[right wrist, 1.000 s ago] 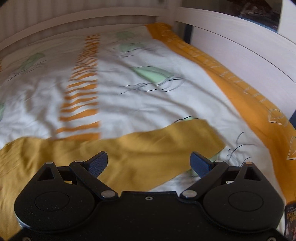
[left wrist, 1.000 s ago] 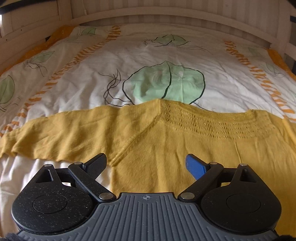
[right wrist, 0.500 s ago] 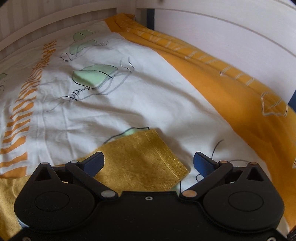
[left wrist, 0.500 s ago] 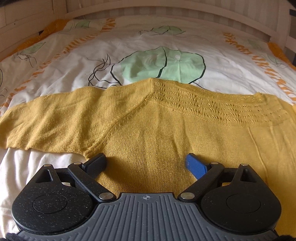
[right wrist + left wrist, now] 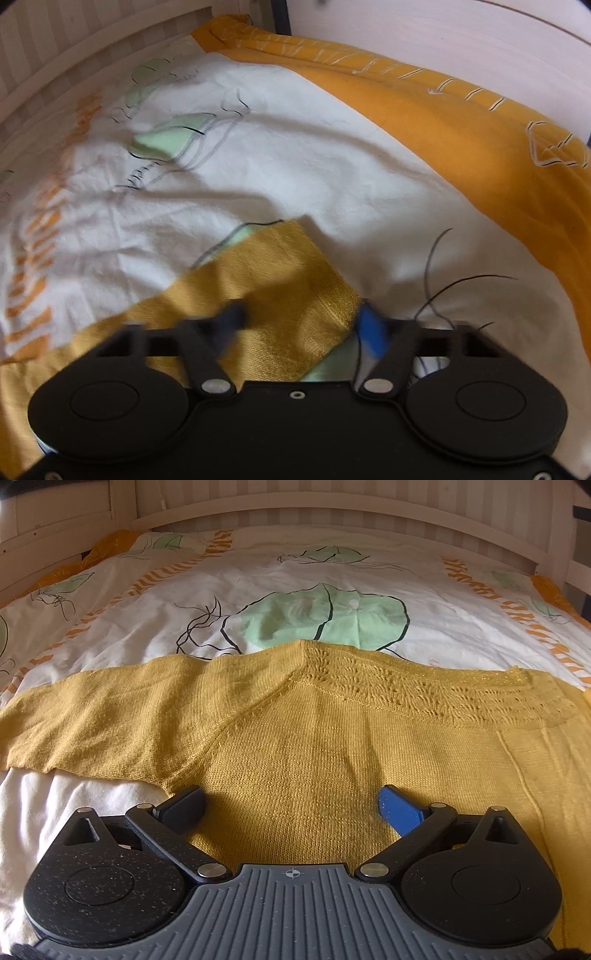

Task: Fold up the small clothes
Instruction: 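Move the right gripper to the sleeve cuff and grasp it, then lift the sleeve with the right gripper and lay it across the sweater back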

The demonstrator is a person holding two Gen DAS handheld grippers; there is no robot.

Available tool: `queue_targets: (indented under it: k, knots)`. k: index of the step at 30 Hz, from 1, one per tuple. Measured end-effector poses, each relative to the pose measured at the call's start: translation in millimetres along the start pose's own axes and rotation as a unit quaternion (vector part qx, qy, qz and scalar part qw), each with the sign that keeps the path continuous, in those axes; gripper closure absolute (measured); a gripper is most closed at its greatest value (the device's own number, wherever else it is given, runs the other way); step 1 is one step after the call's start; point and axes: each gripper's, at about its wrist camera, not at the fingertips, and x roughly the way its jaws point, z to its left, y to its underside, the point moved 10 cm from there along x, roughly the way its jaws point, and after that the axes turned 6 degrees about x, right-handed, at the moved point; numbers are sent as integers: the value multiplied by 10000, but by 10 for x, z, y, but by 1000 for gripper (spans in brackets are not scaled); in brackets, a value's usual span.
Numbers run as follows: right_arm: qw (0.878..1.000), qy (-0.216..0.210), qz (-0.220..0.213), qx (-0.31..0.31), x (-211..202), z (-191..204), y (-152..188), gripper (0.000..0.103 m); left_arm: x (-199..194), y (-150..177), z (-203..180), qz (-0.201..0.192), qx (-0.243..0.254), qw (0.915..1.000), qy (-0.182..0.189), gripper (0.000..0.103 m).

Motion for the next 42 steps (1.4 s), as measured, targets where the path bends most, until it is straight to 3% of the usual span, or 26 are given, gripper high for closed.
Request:
queue_targets:
  k: [1,3,8,13,17,23,28,34,38,42]
  knots:
    - [9998,-183,59,61,-25,39,-4,92,0,0,-1,0,3,10000,-4,0]
    - [9994,-319,83,48,-113,131,-19,91,1,1,1,2,8,10000,-4,0]
    - [9970,-636,-355,-261,-674,572,-163,91,-5,-8,8,29,14,10000,2,0]
    - [9869,-1250,-685,-753,-1469,1389,-252,90,-14,-41,31,275,14,9995,182,1]
    - [9711,-1873,-763,-1268,-2056,2191,-89,90,-127,-24,116,609,-62,9968,515,3]
    - [9379,-2936,-536,-1766,-2563,3394,576,90,-478,15,436,532,-341,9952,746,10]
    - [9183,-3325,-72,-2147,-2369,4179,1365,90,-697,39,802,370,-387,9967,611,10]
    - [9104,-3224,441,-2556,-1907,4838,2402,90,-829,107,1159,325,-487,9969,523,10]
    - [9071,-3102,656,-2768,-1728,5006,2950,89,-833,171,1315,379,-519,9968,483,10]
    - [9010,-3166,810,-2853,-1735,5036,3309,79,-824,234,1396,442,-611,9959,498,10]
